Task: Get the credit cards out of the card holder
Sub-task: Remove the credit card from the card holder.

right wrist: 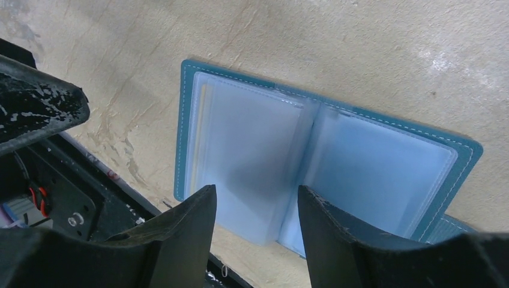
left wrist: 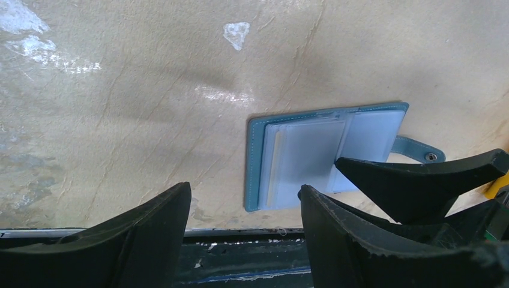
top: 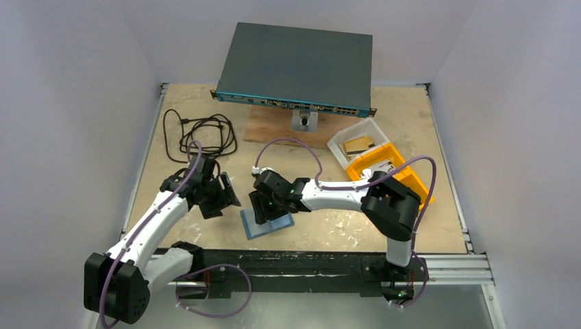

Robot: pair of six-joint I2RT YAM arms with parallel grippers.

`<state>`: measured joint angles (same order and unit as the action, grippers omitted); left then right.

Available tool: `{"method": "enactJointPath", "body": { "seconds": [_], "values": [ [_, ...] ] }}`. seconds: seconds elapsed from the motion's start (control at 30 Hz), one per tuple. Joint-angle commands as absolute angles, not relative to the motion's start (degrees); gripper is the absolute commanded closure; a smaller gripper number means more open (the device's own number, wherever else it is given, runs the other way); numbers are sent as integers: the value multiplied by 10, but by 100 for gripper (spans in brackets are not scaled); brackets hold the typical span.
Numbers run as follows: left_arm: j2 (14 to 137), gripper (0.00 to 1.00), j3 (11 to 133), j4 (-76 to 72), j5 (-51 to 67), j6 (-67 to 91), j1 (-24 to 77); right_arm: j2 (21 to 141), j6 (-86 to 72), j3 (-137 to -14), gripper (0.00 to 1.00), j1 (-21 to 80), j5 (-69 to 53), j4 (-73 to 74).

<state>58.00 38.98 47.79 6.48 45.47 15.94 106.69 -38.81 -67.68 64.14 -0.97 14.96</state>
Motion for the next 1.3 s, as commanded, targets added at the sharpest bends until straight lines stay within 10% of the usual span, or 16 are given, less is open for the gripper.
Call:
{"method": "enactJointPath", "body": {
  "seconds": [0.0,0.4,0.77,1.27],
  "values": [
    [571,33,387,477,58,456,153,1073,-385,-705,48,645,7,158],
    [592,35,377,451,95,432,153,1103,-414,-689,52,645,-19,142],
    [608,41,368,425,136,419,157,1097,-449,-627,81,612,-56,92],
    [670,60,359,359,159,456,237,1106,-466,-577,93,579,-109,36]
  ]
}}
